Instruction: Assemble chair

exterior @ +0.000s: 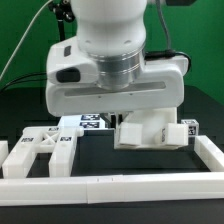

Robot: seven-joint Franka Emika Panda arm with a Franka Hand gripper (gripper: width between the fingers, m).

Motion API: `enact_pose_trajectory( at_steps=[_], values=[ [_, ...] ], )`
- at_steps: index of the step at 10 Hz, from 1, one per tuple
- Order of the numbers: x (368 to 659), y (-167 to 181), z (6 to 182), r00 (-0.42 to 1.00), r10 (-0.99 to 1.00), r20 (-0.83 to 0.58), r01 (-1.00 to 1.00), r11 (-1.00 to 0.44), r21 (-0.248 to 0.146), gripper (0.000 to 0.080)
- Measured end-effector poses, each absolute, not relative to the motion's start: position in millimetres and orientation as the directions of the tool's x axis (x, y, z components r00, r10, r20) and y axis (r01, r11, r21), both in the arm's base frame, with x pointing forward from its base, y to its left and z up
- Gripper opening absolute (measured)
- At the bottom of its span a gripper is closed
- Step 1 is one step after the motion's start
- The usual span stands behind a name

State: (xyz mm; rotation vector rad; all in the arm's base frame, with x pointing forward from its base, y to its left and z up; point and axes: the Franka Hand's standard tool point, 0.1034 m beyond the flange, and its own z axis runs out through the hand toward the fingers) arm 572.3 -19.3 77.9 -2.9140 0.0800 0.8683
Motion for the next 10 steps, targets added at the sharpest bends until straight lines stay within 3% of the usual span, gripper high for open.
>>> enact_pose_trajectory(
  at_steps=[1, 6, 10],
  values=[
    [571.7, -28.8, 85.5, 0.775, -0.038, -0.630, -0.113, -0.991, -0.078, 0.0037],
    [579.4, -36.2, 75.7, 0.778, -0.048, -0.626, -0.119, -0.990, -0.072, 0.0037],
    [563.6, -38.1, 51.1, 0.737, -0.065, -0.673, -0.137, -0.989, -0.054, 0.0037]
  ],
)
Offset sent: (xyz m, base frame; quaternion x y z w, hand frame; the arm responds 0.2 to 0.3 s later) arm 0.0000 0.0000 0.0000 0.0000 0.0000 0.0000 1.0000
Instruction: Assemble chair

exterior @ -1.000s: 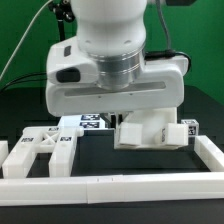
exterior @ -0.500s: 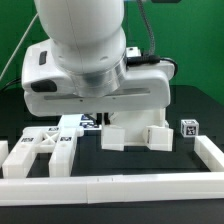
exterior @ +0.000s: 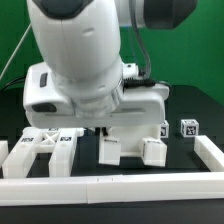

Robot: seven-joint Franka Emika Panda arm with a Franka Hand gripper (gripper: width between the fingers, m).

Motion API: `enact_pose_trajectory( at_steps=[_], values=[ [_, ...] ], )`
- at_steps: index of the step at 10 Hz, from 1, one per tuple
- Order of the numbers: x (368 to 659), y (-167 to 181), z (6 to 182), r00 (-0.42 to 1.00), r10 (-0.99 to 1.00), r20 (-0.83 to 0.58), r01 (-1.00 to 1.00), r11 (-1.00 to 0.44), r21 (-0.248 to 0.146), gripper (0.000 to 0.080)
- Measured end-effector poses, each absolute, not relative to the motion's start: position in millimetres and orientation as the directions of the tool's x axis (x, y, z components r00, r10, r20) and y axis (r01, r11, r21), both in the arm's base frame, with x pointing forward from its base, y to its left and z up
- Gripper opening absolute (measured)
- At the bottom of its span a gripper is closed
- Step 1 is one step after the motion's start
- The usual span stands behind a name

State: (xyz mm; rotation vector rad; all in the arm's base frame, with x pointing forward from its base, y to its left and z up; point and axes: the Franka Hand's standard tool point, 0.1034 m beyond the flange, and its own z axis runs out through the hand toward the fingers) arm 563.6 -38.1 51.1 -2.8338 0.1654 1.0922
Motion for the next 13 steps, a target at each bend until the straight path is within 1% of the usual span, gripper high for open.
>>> enact_pose_trajectory(
  at_steps=[2, 4, 11, 12, 13],
  values=[
    [561.2, -38.6, 40.8, 0.732, -0.071, -0.678, -0.140, -0.989, -0.047, 0.0037],
    [555.6, -37.5, 29.6, 0.715, -0.090, -0.693, -0.154, -0.988, -0.030, 0.0036],
    [556.7, -35.9, 29.6, 0.715, -0.091, -0.693, -0.155, -0.987, -0.030, 0.0043],
    [556.6, -36.5, 29.6, 0.715, -0.092, -0.693, -0.156, -0.987, -0.030, 0.0247],
    [556.5, -36.8, 29.5, 0.715, -0.092, -0.693, -0.156, -0.987, -0.030, 0.0398]
  ],
)
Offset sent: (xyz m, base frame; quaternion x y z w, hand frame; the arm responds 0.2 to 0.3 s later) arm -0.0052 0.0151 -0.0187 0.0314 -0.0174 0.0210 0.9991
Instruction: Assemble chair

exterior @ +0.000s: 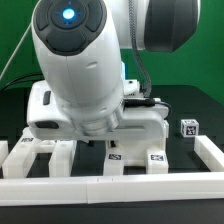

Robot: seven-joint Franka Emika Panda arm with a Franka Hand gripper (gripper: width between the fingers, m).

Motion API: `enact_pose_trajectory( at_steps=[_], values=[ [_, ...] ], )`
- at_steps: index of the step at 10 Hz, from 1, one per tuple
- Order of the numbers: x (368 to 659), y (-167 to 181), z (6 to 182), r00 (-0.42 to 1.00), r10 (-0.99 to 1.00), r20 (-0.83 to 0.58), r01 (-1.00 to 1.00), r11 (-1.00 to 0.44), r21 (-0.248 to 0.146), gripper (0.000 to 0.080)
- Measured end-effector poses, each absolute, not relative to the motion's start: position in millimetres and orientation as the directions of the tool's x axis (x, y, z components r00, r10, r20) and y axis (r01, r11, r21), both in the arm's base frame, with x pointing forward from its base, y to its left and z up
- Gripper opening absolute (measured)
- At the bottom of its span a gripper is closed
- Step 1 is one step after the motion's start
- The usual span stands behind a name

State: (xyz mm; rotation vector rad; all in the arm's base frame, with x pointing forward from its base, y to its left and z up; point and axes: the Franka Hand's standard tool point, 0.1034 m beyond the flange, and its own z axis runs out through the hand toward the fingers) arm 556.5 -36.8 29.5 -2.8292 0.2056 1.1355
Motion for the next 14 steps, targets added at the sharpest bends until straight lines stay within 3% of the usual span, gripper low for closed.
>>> enact_pose_trajectory(
  at_steps=[1, 2, 3, 13, 14],
  values=[
    [556.5, -37.1, 29.4, 0.715, -0.093, -0.693, -0.157, -0.987, -0.030, 0.0398],
    [556.5, -37.4, 29.4, 0.715, -0.093, -0.693, -0.157, -0.987, -0.030, 0.0536],
    [556.5, -37.7, 29.4, 0.715, -0.094, -0.692, -0.158, -0.987, -0.030, 0.0617],
    [556.6, -40.4, 29.4, 0.716, -0.097, -0.692, -0.162, -0.986, -0.030, 0.0649],
    [559.4, -44.8, 36.7, 0.707, -0.098, -0.701, -0.170, -0.985, -0.033, 0.0649]
  ],
)
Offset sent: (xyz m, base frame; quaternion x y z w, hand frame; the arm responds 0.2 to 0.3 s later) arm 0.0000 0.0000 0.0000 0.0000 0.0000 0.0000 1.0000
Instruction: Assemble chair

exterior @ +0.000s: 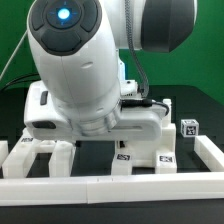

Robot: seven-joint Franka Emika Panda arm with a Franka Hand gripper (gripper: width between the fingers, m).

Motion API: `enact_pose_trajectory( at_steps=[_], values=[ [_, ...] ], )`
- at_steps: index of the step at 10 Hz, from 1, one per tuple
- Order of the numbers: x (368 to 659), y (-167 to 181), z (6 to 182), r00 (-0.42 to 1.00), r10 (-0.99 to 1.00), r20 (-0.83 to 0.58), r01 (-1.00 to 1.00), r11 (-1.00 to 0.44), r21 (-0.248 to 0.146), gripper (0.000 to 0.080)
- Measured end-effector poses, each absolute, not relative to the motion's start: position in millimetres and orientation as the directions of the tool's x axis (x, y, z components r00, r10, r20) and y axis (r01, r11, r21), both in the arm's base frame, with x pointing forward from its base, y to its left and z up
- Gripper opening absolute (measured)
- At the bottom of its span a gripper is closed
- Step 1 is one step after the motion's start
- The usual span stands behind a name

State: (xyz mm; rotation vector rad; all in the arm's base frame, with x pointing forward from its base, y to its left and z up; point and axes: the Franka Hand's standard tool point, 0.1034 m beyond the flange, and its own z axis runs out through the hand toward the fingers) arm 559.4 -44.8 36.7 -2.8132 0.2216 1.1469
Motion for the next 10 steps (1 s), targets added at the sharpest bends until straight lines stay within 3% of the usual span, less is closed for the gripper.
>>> enact_pose_trajectory(
  at_steps=[5, 6, 7, 8, 10],
  values=[
    [603.8, -67.3, 62.6, 0.801, -0.115, -0.587, -0.175, -0.983, -0.047, 0.0649],
    [624.1, -72.0, 68.9, 0.867, -0.104, -0.488, -0.150, -0.987, -0.056, 0.0649],
    [635.2, -76.5, 87.3, 0.931, -0.083, -0.355, -0.115, -0.991, -0.069, 0.0649],
    [624.2, -81.6, 102.9, 0.959, -0.069, -0.274, -0.094, -0.992, -0.082, 0.0649],
    [595.4, -104.0, 114.9, 0.986, -0.083, -0.145, -0.094, -0.993, -0.073, 0.0649]
  ],
)
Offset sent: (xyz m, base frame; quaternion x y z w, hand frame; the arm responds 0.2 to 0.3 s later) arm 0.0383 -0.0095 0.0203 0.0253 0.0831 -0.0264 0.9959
